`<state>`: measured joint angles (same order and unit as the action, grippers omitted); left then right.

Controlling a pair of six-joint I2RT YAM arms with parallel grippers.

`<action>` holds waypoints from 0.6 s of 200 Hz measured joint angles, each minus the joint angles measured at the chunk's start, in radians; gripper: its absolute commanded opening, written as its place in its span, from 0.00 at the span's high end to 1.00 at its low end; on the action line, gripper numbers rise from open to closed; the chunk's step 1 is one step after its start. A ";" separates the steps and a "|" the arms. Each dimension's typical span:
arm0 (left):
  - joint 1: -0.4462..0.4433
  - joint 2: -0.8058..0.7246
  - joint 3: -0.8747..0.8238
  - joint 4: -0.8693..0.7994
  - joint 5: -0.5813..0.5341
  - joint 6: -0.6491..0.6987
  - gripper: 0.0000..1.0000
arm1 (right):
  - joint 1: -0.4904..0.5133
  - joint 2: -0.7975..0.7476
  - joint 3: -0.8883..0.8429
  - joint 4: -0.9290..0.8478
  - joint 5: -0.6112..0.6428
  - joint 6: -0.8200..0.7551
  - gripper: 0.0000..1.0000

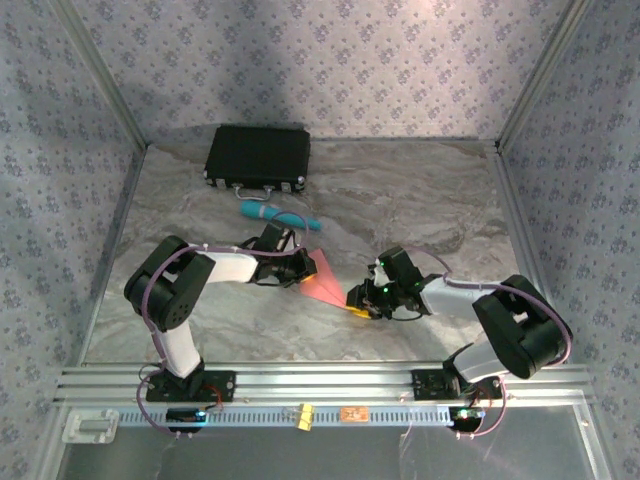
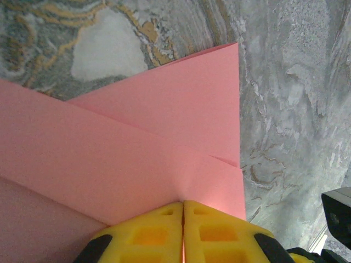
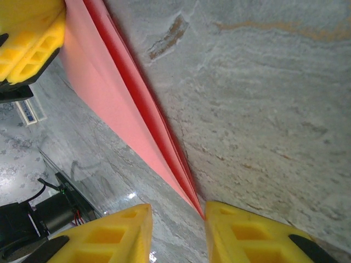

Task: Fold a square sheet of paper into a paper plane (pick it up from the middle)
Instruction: Turn over the paper at the center of the table.

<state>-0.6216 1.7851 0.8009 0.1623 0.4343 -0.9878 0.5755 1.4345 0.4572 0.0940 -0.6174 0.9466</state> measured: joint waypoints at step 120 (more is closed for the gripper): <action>0.001 0.003 0.000 0.009 0.004 -0.006 0.91 | -0.023 0.009 0.014 0.074 -0.039 -0.024 0.67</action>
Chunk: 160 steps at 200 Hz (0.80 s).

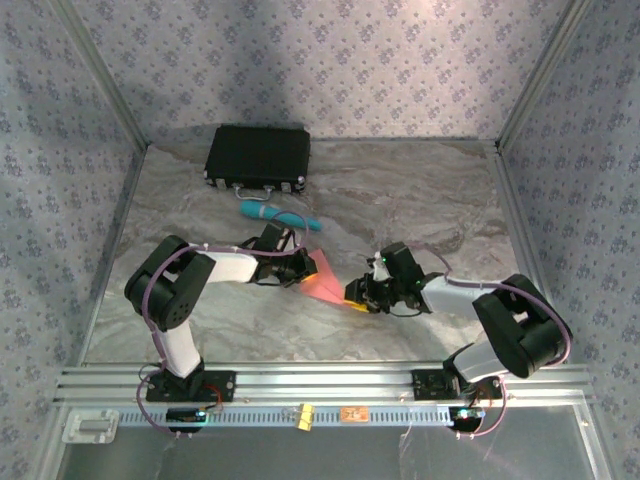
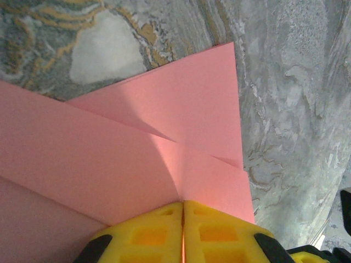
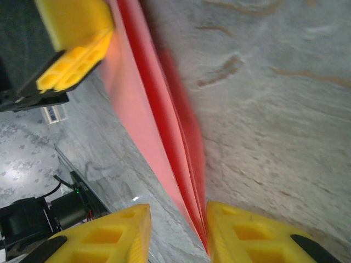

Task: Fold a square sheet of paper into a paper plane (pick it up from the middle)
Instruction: Turn over the paper at the center of the table.

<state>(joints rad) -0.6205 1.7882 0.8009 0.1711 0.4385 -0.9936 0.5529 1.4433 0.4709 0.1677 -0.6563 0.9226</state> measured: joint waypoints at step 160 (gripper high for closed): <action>0.002 0.000 -0.005 0.016 0.013 -0.003 0.87 | -0.012 0.130 0.058 0.076 -0.067 -0.069 0.81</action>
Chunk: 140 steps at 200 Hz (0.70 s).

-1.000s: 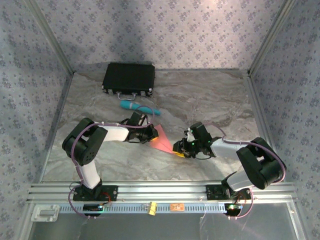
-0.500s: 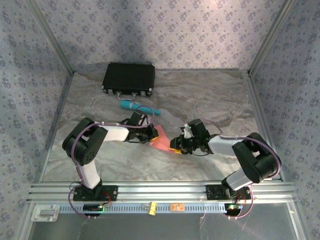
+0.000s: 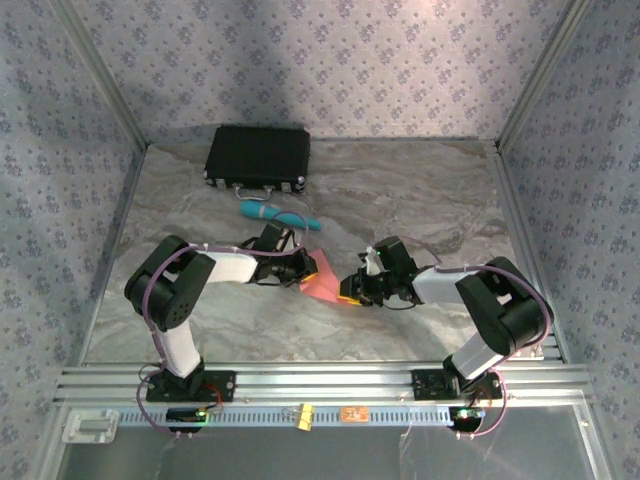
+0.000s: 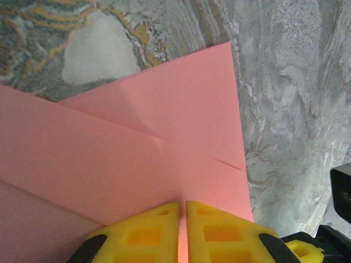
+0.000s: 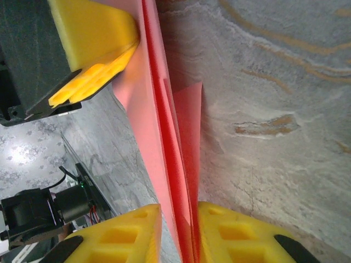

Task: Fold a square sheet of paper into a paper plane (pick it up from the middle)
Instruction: Turn over the paper at the center of the table.

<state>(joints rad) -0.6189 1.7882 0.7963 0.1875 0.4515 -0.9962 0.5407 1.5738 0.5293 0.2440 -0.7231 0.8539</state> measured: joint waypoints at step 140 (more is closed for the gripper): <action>-0.095 -0.284 0.108 -0.276 -0.232 0.183 0.35 | -0.006 -0.255 -0.001 -0.226 0.132 -0.150 0.95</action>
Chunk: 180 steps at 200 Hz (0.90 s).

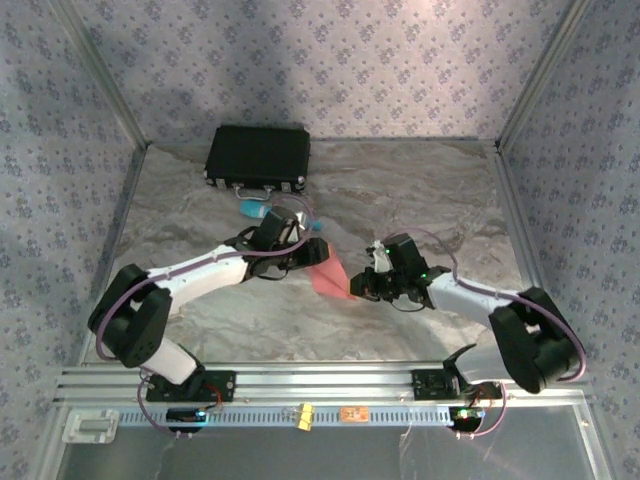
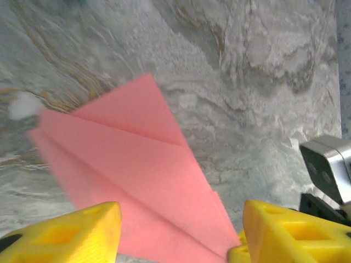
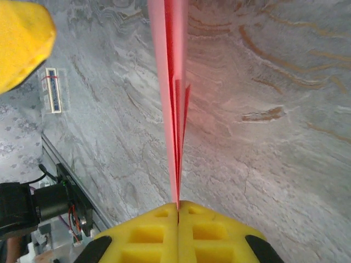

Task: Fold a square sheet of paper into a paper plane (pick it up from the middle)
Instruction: Turn over the paper at the center of the table.

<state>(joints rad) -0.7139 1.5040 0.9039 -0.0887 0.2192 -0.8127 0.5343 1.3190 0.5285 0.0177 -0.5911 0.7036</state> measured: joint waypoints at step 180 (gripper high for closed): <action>0.041 -0.321 -0.156 -0.043 -0.274 0.109 0.00 | 0.041 -0.356 0.032 -0.304 0.426 -0.165 0.95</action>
<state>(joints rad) -0.6731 1.1828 0.7475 -0.1322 -0.0547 -0.7036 0.5755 0.9630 0.5602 -0.2867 -0.1650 0.5385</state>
